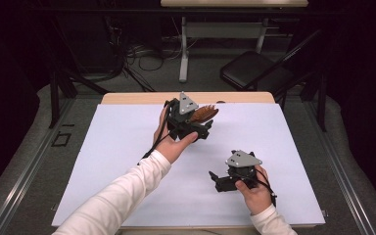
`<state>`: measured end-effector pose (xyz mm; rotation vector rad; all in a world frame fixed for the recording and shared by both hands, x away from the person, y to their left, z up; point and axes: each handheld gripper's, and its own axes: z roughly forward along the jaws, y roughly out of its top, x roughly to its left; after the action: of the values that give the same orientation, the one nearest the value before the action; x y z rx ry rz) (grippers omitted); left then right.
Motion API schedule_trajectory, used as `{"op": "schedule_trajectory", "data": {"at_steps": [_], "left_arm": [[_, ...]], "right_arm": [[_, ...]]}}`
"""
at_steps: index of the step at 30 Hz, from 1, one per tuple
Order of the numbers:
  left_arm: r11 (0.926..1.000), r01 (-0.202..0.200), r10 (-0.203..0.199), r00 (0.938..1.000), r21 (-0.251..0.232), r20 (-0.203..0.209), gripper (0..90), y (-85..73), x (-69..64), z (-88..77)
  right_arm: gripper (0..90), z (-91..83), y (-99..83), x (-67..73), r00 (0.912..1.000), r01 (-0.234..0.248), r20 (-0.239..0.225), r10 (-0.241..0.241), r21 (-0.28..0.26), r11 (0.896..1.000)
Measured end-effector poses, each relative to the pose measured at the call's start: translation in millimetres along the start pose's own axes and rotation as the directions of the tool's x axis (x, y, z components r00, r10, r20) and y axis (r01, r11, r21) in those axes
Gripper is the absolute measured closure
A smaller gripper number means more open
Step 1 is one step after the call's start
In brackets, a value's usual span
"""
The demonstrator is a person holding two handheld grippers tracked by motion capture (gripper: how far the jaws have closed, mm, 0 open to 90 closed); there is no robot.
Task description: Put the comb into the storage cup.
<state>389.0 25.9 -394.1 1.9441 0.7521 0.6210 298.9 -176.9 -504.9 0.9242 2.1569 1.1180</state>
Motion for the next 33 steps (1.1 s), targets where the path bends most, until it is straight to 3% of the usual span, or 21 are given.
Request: {"op": "schedule_trajectory", "data": {"at_steps": [16,33], "left_arm": [[0.9984,0.044,-0.043,0.9981,-0.034,0.045,0.6,0.5,9.2,-25.3],[0.9969,0.079,-0.079,0.9927,0.004,0.091,0.5,-7.8,23.0,-47.2]], "right_arm": [[0.0,-0.6,0.1,0.3,1.0000,0.000,0.001,0.000,-0.001,1.000],[0.0,-0.9,0.4,0.0,0.9999,0.000,-0.015,0.000,0.003,1.000]]}}
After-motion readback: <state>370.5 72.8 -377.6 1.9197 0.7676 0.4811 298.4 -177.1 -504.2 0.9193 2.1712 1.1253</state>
